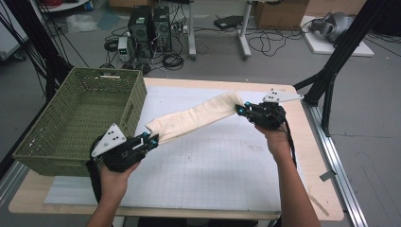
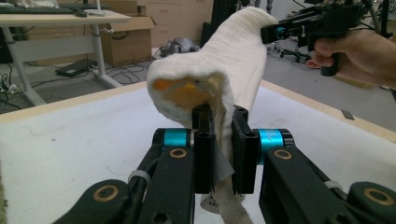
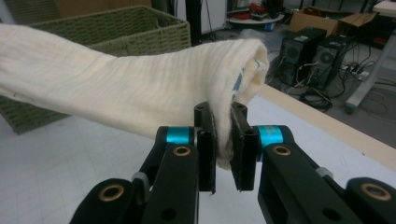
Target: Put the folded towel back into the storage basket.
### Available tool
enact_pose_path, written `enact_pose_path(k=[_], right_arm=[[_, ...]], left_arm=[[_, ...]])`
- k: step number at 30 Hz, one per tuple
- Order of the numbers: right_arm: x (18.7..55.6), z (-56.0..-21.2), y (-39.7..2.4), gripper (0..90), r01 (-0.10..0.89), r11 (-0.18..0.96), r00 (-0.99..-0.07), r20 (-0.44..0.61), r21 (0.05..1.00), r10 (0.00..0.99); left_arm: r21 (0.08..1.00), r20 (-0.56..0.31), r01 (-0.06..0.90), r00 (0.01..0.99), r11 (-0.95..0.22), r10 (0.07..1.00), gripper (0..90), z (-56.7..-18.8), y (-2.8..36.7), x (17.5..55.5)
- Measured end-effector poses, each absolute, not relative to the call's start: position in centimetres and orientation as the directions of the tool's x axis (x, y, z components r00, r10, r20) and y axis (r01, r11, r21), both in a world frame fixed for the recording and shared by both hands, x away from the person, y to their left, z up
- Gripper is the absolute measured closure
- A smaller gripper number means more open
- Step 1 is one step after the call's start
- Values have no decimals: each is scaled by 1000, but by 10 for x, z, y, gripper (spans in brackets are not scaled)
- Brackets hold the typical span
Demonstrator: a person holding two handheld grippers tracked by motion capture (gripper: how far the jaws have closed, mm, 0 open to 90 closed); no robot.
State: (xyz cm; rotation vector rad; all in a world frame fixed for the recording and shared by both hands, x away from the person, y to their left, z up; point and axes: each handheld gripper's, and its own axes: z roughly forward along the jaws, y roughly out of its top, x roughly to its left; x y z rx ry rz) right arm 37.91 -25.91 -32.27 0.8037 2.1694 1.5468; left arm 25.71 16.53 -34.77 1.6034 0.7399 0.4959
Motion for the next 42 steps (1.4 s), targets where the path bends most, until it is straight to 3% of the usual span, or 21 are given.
enact_pose_path(k=[42], right_arm=[[458, -270, -107, 826, 147, 262, -844, -17, 954, 535]], left_arm=[[993, -70, 121, 574, 0, 816, 816, -323, 241, 220]])
